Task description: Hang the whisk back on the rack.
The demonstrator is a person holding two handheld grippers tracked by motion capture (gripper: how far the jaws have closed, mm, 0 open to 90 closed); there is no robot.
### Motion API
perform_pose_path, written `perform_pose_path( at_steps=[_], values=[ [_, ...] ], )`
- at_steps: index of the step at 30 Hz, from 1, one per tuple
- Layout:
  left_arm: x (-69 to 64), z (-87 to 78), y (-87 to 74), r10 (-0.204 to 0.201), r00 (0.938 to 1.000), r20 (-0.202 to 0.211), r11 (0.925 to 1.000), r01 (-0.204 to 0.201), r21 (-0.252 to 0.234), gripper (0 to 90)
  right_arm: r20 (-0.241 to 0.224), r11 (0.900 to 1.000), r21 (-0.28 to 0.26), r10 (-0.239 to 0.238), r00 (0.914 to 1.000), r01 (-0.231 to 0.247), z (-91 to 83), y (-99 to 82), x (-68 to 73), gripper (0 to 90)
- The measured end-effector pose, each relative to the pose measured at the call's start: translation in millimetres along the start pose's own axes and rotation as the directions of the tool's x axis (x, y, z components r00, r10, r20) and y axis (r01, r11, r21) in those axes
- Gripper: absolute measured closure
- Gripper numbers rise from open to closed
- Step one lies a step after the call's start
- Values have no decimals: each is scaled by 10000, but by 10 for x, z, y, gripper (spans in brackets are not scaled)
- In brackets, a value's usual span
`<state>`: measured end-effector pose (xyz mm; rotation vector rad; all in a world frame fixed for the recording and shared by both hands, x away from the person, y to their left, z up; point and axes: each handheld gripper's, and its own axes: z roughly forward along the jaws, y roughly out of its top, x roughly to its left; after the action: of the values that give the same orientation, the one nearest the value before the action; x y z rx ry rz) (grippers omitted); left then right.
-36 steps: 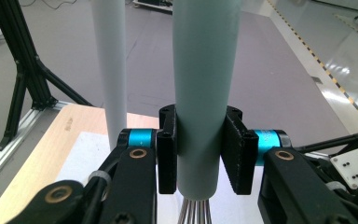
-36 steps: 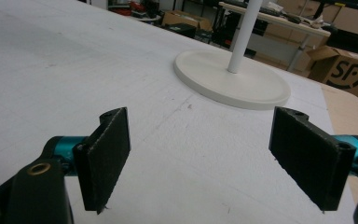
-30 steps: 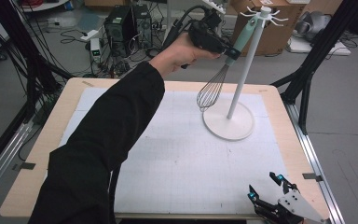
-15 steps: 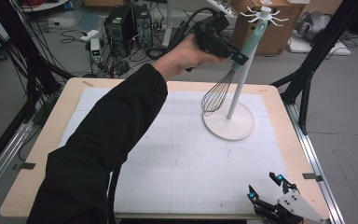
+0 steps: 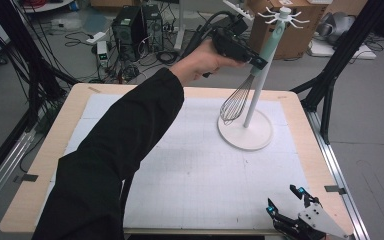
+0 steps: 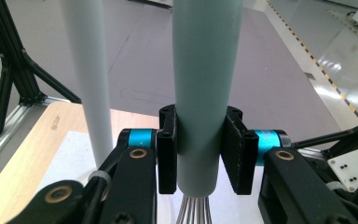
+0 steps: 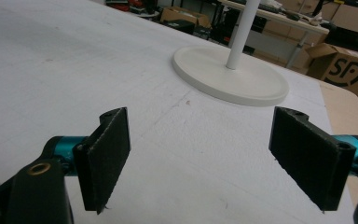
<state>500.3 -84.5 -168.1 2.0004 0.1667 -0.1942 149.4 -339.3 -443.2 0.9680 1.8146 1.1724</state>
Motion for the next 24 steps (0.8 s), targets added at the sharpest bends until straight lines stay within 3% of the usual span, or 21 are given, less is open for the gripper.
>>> perform_pose_path(
  at_steps=[6,15,24],
  values=[
    [79,59,-27,-55,9999,117,9998,57,-214,694,9,10000,23,-53,10000,53,6,-4,5,195],
    [78,90,-43,40,10000,37,9994,-38,-335,693,-29,9999,-76,-121,9999,121,-7,4,9,195],
    [128,103,-108,-637,9978,176,9930,652,-985,598,-58,9996,-165,-223,9997,222,-21,16,24,195]
  ],
)
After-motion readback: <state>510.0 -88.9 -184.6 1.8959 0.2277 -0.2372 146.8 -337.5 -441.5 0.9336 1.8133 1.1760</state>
